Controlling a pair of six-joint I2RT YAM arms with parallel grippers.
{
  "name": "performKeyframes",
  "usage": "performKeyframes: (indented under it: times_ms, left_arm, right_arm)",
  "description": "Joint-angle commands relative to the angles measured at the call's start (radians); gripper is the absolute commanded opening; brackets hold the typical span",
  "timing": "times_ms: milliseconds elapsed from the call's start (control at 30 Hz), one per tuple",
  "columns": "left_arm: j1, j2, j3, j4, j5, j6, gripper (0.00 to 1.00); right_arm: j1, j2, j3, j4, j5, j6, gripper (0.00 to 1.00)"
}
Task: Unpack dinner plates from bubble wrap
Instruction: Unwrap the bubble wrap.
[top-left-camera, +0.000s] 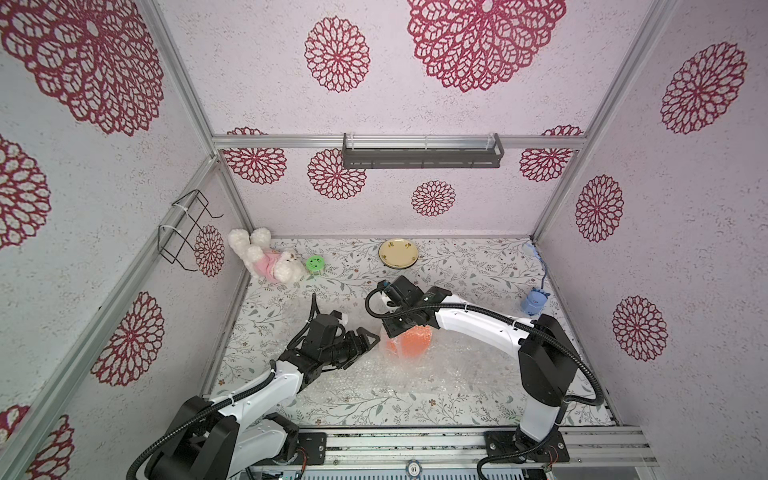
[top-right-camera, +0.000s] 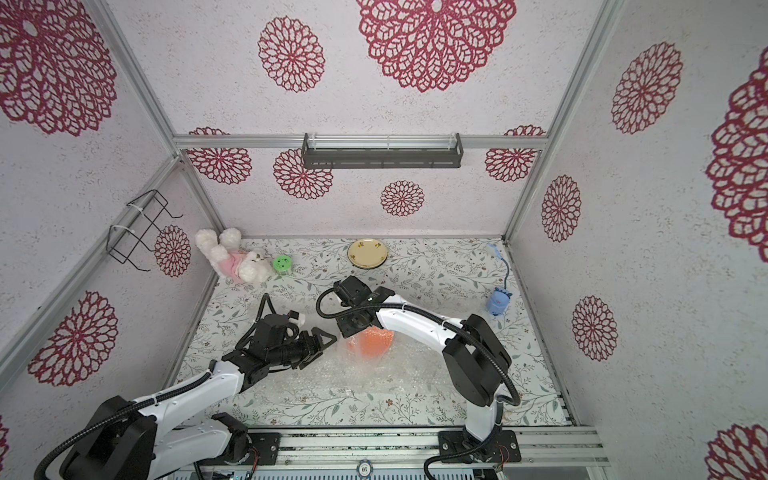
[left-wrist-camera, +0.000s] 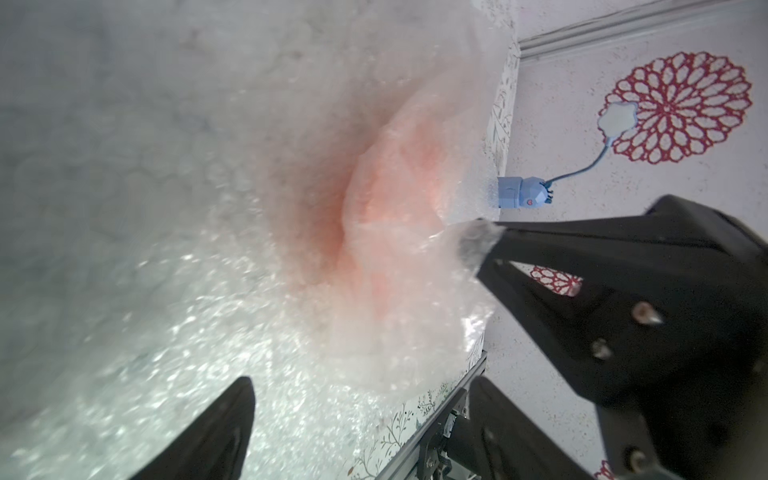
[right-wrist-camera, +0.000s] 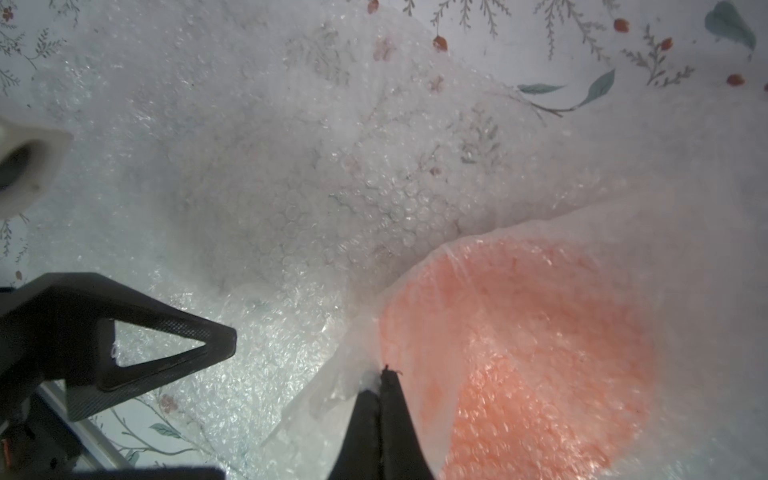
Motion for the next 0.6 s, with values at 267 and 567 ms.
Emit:
performKeyframes:
  times_ms: [267,567]
  left_arm:
    - [-0.034,0.193,0.106,0.061,-0.041,0.007,0.78]
    - [-0.043,0.331,0.163,0.128,-0.037,0.009,0.63]
  right_arm:
    - [-0.044,-0.102,-0.026,0.060,-0.048,0.070,0.00]
    - [-0.047,-0.106,-0.032,0.073,-0.076,0.075,0.00]
